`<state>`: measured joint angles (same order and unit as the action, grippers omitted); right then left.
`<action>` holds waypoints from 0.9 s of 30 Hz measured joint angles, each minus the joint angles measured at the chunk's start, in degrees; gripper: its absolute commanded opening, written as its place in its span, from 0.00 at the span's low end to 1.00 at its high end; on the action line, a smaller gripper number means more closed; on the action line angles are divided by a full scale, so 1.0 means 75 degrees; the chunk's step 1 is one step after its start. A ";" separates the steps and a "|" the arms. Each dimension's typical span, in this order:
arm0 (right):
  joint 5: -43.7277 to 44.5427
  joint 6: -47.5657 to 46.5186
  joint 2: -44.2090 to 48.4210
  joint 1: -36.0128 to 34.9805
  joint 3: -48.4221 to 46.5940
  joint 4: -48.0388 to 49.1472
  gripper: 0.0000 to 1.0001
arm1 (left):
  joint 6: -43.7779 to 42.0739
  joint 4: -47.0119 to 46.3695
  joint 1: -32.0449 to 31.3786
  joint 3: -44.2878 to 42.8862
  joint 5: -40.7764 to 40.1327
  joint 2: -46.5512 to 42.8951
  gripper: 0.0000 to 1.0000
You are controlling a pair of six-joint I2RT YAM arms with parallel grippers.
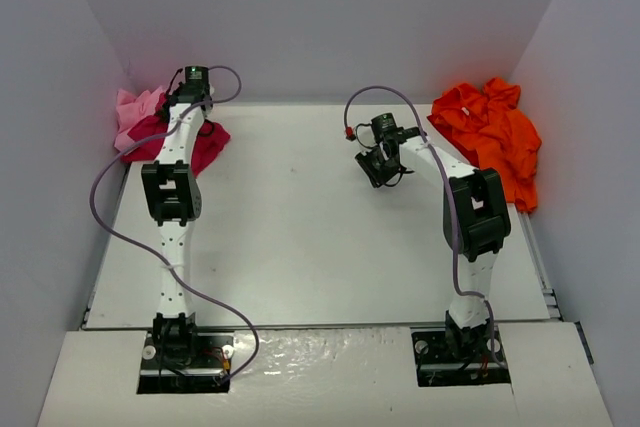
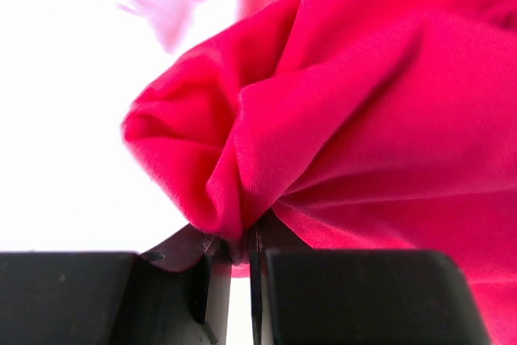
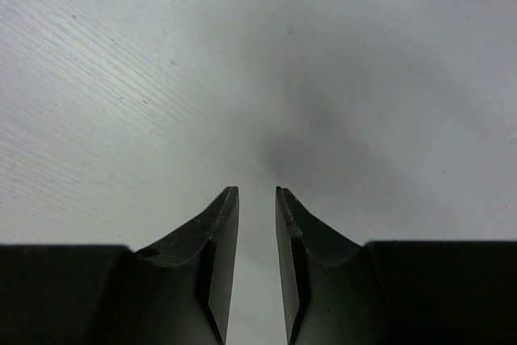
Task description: Fold and stack the t-shirts
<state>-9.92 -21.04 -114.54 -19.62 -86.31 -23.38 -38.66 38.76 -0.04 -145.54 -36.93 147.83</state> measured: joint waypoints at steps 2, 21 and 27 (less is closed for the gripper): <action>-0.0002 -0.0004 0.0000 0.0000 0.0046 0.0007 0.23 | -0.0637 -0.0482 -0.0207 -0.0105 -0.0278 0.0002 0.00; -0.0055 -0.0111 0.0000 0.0003 0.0334 0.0177 0.23 | -0.3576 -0.2849 -0.0976 -0.1785 -0.0881 0.0684 0.00; -0.0139 -0.0137 0.0000 0.0003 0.0342 0.0178 0.23 | -0.3372 -0.2719 -0.0034 -0.1779 -0.0885 0.1153 0.00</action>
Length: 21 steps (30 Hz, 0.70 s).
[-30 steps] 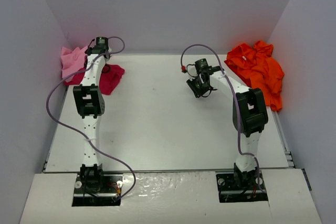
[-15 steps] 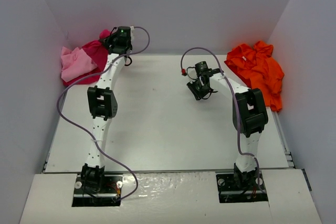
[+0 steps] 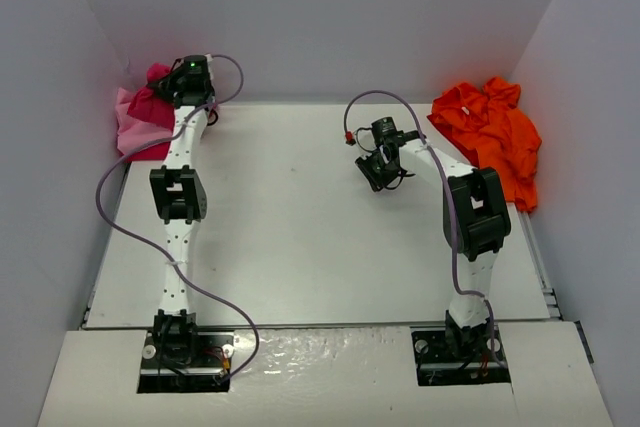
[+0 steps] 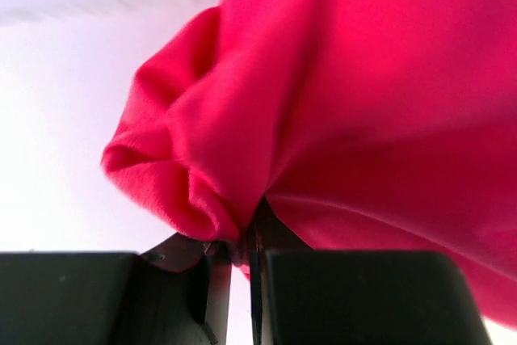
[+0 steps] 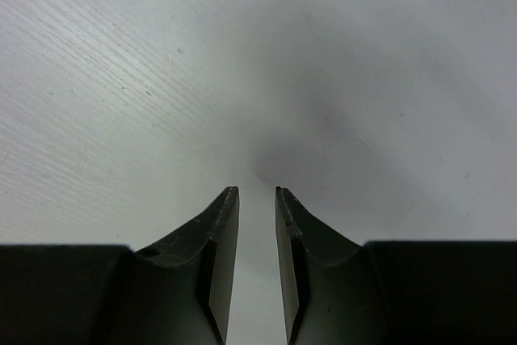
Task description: Fold and stack the t-shirts
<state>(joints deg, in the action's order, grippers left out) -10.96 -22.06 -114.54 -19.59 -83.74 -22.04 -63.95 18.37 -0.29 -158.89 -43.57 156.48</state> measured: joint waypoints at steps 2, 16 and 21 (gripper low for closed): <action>-0.0003 0.0000 0.0000 0.0000 0.0000 0.0000 0.23 | 0.0191 0.0141 0.0334 0.0000 0.0002 0.0150 0.00; 0.0003 0.0019 -0.0274 -0.0074 -0.0140 0.0010 0.23 | 0.1031 0.0295 0.1337 0.0000 0.0023 0.0441 0.97; 0.0006 0.0017 -0.0453 -0.0102 -0.0163 0.0020 0.23 | 0.1742 0.0399 0.1337 -0.0345 0.0236 0.0456 0.97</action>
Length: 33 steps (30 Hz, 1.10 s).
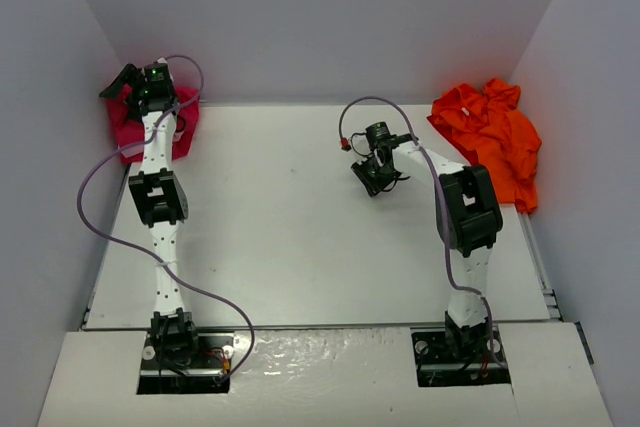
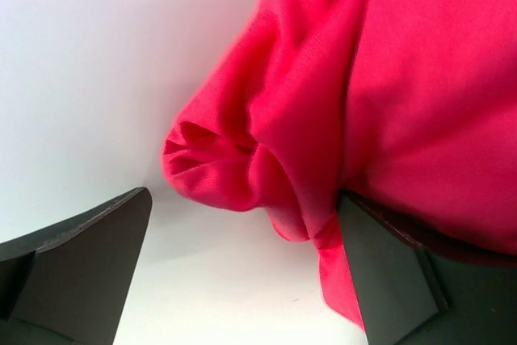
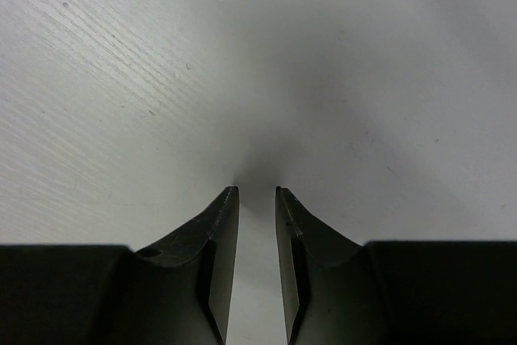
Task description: Fold and stack the t-shirts
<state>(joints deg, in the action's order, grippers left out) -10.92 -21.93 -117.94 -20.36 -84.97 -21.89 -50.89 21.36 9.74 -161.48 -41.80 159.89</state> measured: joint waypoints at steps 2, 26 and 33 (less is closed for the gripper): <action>0.0005 0.0000 -0.0071 0.0000 0.0000 -0.0002 0.22 | 0.0422 0.0028 -0.0008 -0.0041 0.0163 -0.0049 0.97; 0.0669 -0.0251 0.2384 0.1035 0.0861 0.0193 0.36 | 0.5372 0.2540 -0.1427 0.4285 0.4035 -0.4509 0.54; 0.0717 -0.0141 0.3525 0.1543 0.1403 0.0424 0.52 | 0.5998 0.1370 -0.2392 0.7880 0.5106 -0.7585 0.62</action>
<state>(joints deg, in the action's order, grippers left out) -5.54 -22.99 -91.50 -8.79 -74.45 -18.72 -5.90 31.63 -8.20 -102.37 -3.51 103.01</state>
